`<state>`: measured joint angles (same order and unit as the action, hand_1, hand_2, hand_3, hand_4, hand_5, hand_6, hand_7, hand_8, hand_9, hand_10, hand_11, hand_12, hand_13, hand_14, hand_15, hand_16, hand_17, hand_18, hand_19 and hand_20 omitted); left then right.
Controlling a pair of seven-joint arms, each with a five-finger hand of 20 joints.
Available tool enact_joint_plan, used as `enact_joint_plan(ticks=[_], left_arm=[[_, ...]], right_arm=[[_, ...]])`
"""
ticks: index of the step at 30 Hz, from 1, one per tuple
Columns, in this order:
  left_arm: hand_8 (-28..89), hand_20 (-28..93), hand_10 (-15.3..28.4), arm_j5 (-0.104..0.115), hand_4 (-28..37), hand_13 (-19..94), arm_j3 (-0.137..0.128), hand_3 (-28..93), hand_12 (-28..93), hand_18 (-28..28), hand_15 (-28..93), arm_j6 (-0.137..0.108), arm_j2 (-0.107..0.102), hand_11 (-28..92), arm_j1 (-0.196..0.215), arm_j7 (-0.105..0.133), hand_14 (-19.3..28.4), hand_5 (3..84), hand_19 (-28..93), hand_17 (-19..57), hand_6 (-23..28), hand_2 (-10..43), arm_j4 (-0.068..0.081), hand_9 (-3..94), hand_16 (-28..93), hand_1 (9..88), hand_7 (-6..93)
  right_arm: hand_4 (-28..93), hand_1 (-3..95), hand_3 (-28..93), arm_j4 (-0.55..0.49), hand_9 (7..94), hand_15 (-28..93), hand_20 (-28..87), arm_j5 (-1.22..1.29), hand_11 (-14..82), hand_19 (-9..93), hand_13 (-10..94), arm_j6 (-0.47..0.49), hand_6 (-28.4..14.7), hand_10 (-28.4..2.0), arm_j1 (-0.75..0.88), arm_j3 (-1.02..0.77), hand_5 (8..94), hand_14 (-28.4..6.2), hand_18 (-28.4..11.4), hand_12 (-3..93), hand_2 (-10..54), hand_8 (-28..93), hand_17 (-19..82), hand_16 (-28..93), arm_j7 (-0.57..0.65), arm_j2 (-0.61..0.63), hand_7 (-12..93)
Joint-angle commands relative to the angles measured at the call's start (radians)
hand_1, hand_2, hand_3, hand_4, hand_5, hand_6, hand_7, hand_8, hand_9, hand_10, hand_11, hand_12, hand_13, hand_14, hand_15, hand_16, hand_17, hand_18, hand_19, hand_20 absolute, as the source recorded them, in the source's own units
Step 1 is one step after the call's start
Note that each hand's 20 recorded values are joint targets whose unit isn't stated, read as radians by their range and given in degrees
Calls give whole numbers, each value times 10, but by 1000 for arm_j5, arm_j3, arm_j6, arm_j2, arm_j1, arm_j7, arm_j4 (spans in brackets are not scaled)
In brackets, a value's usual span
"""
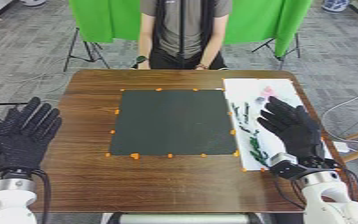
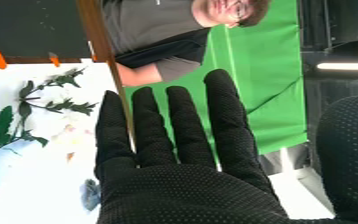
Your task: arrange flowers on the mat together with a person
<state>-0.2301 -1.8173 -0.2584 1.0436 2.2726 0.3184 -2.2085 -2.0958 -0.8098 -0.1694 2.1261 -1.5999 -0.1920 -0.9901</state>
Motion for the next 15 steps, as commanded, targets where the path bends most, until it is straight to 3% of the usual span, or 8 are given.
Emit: enact_joint_plan(ticks=[1, 15], left_arm=[[-121, 106, 153, 7, -283, 233, 2, 708, 78, 121, 299, 8, 5, 185, 11, -2, 143, 390, 327, -47, 68, 132, 3, 348, -88, 309, 190], [-119, 107, 154, 16, -283, 235, -2, 707, 78, 122, 301, 9, 2, 184, 15, 1, 142, 391, 326, -47, 69, 132, 2, 348, -89, 310, 187]], right_arm=[[-232, 94, 753, 0, 368, 52, 136, -3, 34, 282, 283, 8, -16, -138, 4, -7, 406, -144, -162, 137, 109, -99, 91, 253, 2, 6, 169], [-232, 93, 754, 1, 371, 55, 136, -3, 34, 282, 286, 15, -19, -140, 2, -8, 415, -144, -163, 138, 109, -100, 93, 251, 5, 6, 168]])
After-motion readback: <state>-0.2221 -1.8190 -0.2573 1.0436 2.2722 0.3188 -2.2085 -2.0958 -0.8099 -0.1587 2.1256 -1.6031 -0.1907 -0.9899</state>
